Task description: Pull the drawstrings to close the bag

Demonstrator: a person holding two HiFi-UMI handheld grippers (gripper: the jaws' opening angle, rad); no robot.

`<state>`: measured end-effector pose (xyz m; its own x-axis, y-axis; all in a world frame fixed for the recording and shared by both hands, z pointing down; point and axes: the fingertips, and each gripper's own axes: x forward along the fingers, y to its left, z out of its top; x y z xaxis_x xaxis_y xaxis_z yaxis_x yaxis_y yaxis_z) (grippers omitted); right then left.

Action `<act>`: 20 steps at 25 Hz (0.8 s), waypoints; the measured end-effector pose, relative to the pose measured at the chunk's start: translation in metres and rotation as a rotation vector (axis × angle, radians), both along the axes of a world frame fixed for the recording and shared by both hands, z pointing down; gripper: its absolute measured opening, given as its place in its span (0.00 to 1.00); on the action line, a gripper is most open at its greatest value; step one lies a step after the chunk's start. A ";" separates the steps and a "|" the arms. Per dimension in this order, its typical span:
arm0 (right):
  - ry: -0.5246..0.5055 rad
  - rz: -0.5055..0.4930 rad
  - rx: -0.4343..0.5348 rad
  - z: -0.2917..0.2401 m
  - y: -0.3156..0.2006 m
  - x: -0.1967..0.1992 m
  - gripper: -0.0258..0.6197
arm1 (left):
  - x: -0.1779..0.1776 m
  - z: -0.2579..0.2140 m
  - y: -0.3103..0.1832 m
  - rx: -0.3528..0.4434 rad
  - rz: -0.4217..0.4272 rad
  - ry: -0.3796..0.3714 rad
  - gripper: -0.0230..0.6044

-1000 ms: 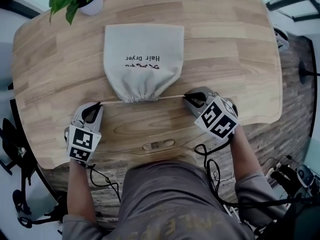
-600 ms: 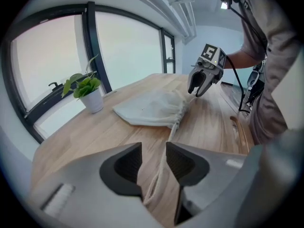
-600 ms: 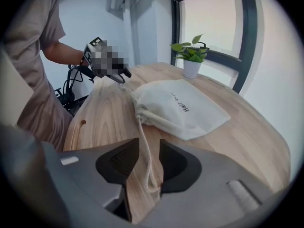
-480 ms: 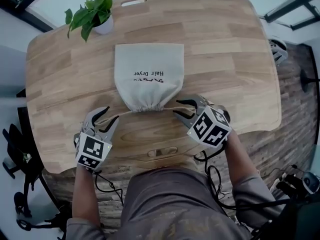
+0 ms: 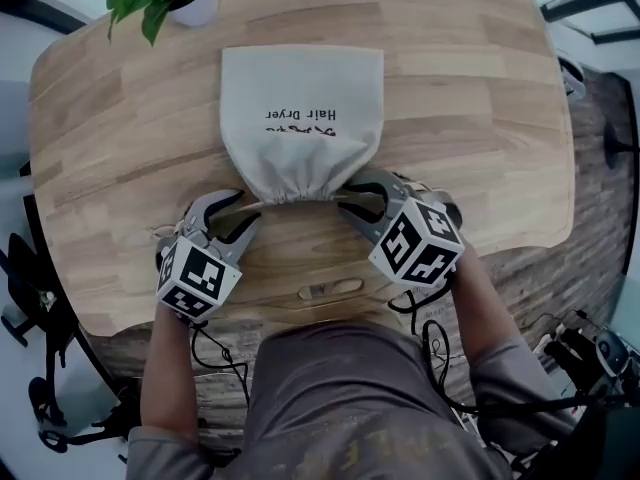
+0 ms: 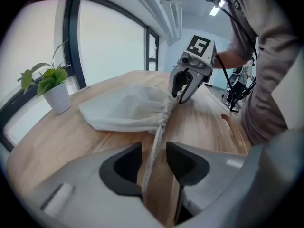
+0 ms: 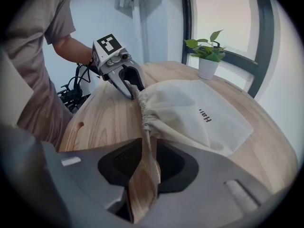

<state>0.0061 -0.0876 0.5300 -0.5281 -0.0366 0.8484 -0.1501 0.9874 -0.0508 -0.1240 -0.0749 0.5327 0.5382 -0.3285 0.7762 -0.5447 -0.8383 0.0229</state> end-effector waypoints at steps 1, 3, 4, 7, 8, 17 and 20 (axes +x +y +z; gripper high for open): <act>0.003 -0.006 0.001 0.002 0.001 -0.002 0.23 | 0.000 0.000 0.000 -0.004 0.002 0.008 0.29; 0.012 -0.017 0.006 0.006 0.003 -0.005 0.23 | -0.001 0.001 0.002 -0.011 0.009 0.020 0.29; 0.015 -0.019 0.008 0.007 0.004 -0.006 0.22 | -0.001 0.001 0.003 -0.013 0.013 0.024 0.28; 0.016 -0.016 0.006 0.009 0.005 -0.006 0.22 | 0.002 0.002 0.008 -0.010 0.042 0.018 0.24; 0.014 -0.013 0.007 0.009 0.005 -0.006 0.22 | 0.003 0.002 0.009 -0.007 0.054 0.014 0.21; -0.005 0.015 0.030 0.009 0.004 -0.004 0.10 | 0.003 0.003 0.008 -0.009 0.069 0.001 0.05; -0.026 0.101 -0.018 0.008 -0.001 0.000 0.10 | -0.007 0.003 0.000 0.008 0.026 -0.048 0.04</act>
<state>0.0057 -0.0884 0.5376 -0.5440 -0.0757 0.8357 -0.2475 0.9661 -0.0736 -0.1306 -0.0745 0.5360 0.5086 -0.3212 0.7988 -0.5227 -0.8525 -0.0100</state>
